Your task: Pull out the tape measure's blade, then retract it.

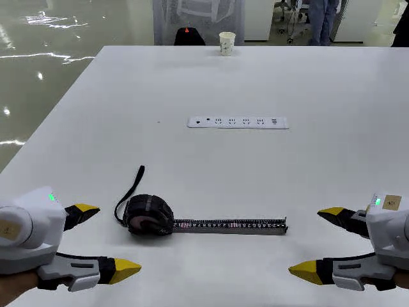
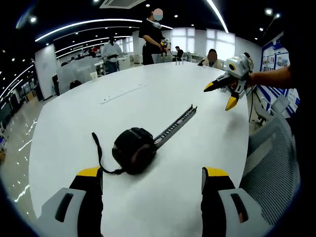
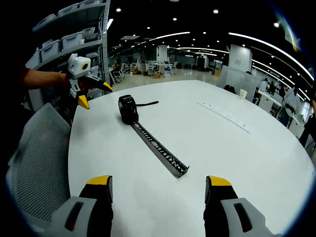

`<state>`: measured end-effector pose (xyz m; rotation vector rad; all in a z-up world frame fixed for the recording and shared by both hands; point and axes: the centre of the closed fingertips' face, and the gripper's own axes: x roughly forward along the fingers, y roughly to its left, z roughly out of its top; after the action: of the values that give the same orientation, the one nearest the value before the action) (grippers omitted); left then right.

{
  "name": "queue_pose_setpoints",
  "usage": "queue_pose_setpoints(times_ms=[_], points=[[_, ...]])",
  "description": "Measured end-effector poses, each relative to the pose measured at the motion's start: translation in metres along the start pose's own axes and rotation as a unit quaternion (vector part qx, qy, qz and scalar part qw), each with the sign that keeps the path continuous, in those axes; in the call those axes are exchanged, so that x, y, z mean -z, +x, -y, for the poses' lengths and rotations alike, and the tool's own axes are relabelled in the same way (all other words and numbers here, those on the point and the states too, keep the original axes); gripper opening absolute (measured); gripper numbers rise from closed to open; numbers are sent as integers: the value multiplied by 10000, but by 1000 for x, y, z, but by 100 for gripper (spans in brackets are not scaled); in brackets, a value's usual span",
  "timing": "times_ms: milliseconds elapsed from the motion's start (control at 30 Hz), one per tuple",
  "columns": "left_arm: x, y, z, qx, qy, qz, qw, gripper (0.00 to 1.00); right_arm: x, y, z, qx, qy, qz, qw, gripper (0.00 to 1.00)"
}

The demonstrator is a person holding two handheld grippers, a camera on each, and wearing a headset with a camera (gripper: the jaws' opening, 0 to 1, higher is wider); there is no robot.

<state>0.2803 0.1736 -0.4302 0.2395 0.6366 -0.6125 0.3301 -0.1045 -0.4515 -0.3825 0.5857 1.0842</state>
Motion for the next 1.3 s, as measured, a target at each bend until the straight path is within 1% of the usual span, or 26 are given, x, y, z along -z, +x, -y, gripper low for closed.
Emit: queue_pose_setpoints(times_ms=[200, 367, 467, 567, 667, 733, 800, 900, 1000, 1067, 1100, 1300], points=[[4, -2, 6, -84, -164, 80, 9998, 81, 1, -4, -8, 92, 159, 117, 9998, 79], [4, -6, 13, -182, -301, 186, 9992, 84, 1, -6, -15, 168, 290, 199, 9992, 82], [5, -8, 17, -268, -356, 212, 9988, 86, 2, -6, -19, 210, 374, 225, 9988, 83], [3, -9, 21, -346, -445, 329, 9979, 87, 1, -6, -22, 269, 440, 272, 9983, 84], [1, -8, 28, -347, -493, 365, 9975, 88, 0, -6, -26, 299, 494, 296, 9979, 85], [1, -7, 27, -351, -496, 379, 9974, 89, -2, -6, -28, 337, 544, 329, 9974, 86], [1, -7, 28, -412, -533, 400, 9969, 89, -4, -7, -30, 384, 610, 390, 9966, 87], [-1, -8, 31, -488, -620, 489, 9957, 91, -5, -8, -34, 438, 693, 454, 9956, 88], [-1, -7, 36, -545, -632, 518, 9952, 94, -7, -9, -38, 494, 778, 506, 9945, 90], [-1, -7, 37, -566, -696, 540, 9945, 94, -8, -9, -40, 519, 795, 524, 9941, 91], [-3, -8, 39, -578, -759, 577, 9938, 95, -8, -10, -41, 552, 800, 528, 9939, 92], [-6, -7, 49, -642, -841, 659, 9922, 97, -13, -11, -45, 681, 892, 600, 9919, 95]])
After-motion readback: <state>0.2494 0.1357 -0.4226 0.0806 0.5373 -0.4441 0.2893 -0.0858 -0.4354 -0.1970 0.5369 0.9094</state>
